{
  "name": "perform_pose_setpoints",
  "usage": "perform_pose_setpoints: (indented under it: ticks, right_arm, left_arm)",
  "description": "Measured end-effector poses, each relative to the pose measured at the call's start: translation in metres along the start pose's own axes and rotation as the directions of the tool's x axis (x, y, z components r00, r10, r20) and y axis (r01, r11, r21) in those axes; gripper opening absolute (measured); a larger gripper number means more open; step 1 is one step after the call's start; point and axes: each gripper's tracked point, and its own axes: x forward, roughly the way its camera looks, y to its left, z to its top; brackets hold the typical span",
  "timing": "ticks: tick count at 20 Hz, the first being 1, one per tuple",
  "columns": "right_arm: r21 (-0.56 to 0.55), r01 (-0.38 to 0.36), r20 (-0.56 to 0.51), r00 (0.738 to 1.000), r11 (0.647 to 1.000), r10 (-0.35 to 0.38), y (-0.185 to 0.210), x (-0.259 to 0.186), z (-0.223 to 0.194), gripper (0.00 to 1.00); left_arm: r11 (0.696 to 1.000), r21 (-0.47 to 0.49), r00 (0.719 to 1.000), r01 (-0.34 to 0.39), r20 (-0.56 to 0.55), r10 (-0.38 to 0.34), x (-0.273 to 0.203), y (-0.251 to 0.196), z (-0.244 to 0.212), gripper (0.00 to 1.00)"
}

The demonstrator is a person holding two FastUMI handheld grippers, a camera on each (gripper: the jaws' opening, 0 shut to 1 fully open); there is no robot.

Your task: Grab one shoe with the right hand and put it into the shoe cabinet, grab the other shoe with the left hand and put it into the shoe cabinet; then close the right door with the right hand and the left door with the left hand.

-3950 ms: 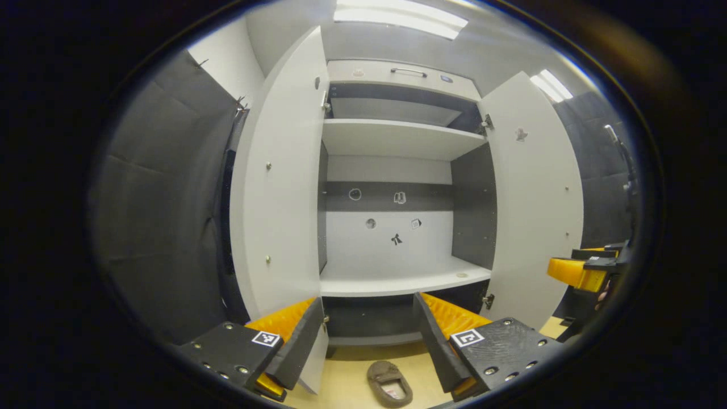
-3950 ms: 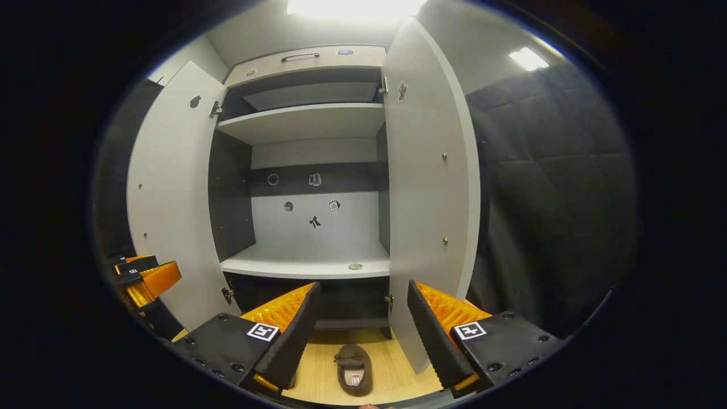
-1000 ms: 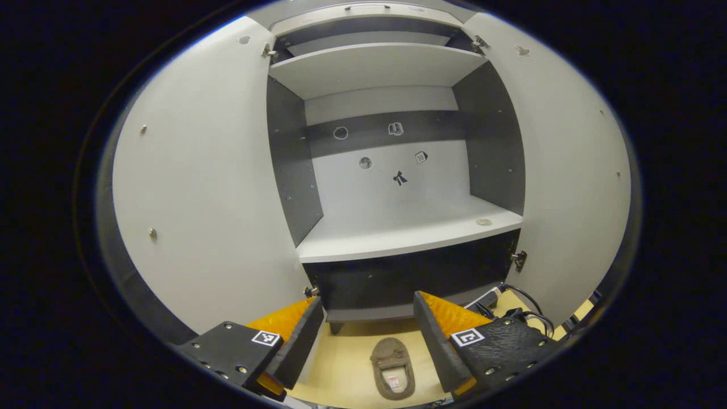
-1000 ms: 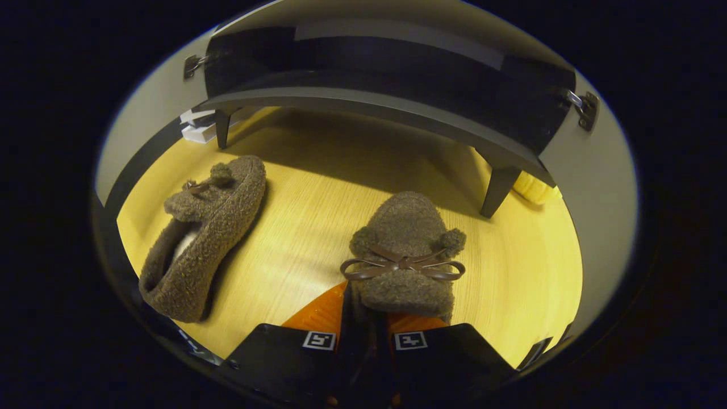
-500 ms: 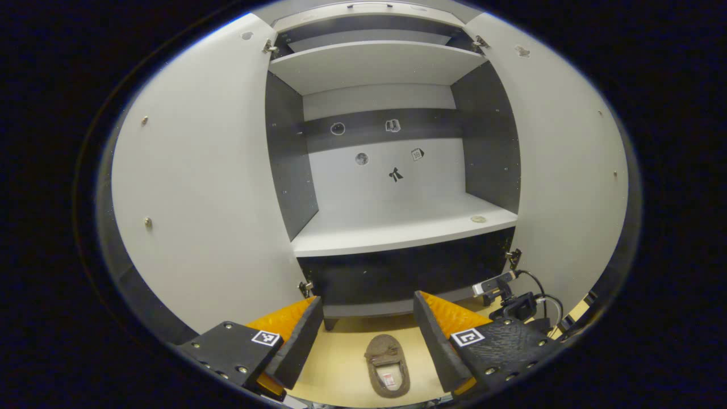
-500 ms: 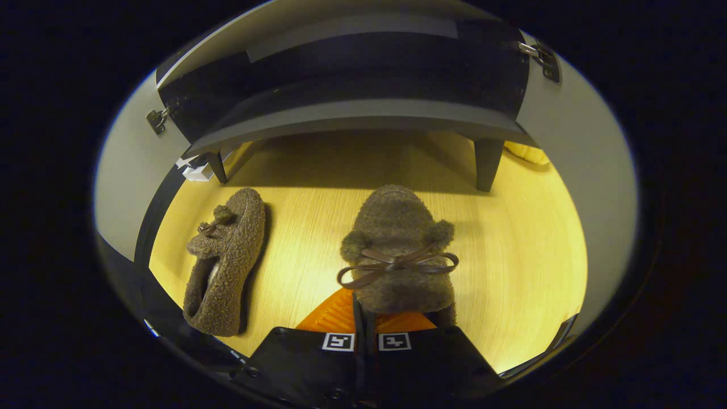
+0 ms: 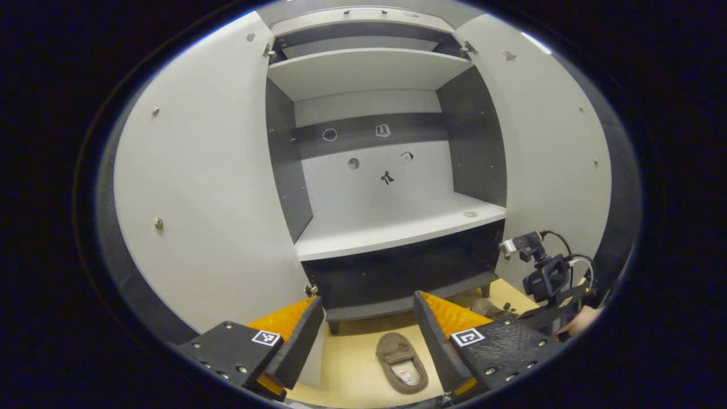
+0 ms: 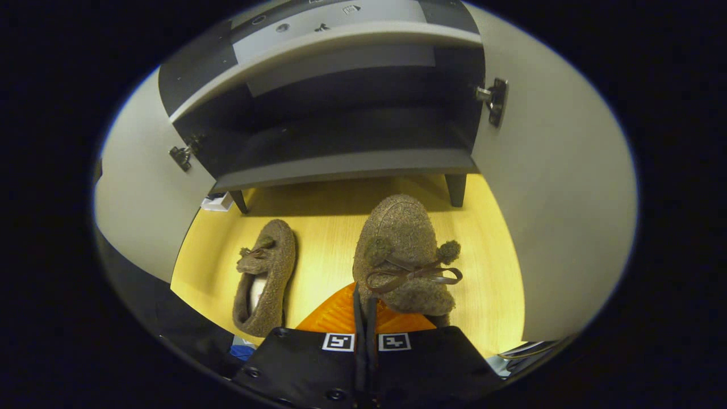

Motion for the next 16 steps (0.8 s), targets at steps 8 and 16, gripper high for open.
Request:
perform_pose_setpoints:
  ticks: [8,16]
  right_arm:
    - [-0.076,-0.038,0.211,0.976,0.996,0.053,0.033,-0.11,0.069,0.01]
    - [-0.086,-0.047,0.389,0.918,0.995,0.077,0.05,-0.159,0.162,0.01]
  left_arm:
    - [0.996,0.005,0.995,0.094,0.02,-0.094,0.001,-0.006,-0.01,0.92]
    - [0.993,0.021,0.992,0.116,0.049,-0.117,-0.007,-0.002,-0.006,0.96]
